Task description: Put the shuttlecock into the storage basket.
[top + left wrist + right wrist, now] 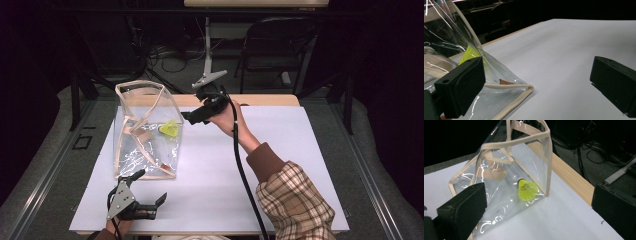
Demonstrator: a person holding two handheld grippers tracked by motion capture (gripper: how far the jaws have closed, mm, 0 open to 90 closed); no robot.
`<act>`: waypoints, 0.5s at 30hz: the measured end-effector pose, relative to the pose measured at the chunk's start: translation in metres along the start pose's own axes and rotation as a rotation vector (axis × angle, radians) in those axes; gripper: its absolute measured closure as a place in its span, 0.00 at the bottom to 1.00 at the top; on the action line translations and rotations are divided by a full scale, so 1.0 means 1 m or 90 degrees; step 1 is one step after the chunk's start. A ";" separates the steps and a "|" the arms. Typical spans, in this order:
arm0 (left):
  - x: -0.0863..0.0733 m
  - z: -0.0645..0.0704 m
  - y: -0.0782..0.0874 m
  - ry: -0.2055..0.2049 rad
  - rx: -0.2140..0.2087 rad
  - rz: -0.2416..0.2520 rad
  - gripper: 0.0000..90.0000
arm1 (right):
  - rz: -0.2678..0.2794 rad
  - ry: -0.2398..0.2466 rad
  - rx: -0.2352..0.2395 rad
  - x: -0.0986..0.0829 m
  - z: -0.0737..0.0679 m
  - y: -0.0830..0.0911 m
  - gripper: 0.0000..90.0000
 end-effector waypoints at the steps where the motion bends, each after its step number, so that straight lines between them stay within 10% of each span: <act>1: 0.000 0.000 0.000 0.000 0.001 0.000 0.00 | 0.000 0.000 -0.002 -0.003 0.002 0.003 0.00; 15: 0.000 0.000 0.000 0.000 0.001 -0.001 0.00 | -0.006 -0.003 -0.033 -0.047 0.015 0.036 0.00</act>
Point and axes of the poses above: each handheld gripper's, and its own axes: y roughly backward along the jaws, x roughly out of its top, z roughly to its right, the point moved 4 cm from there along -y, roughly forward along the jaws, and after that the axes turned 1 degree about z, right-handed, at the moved point
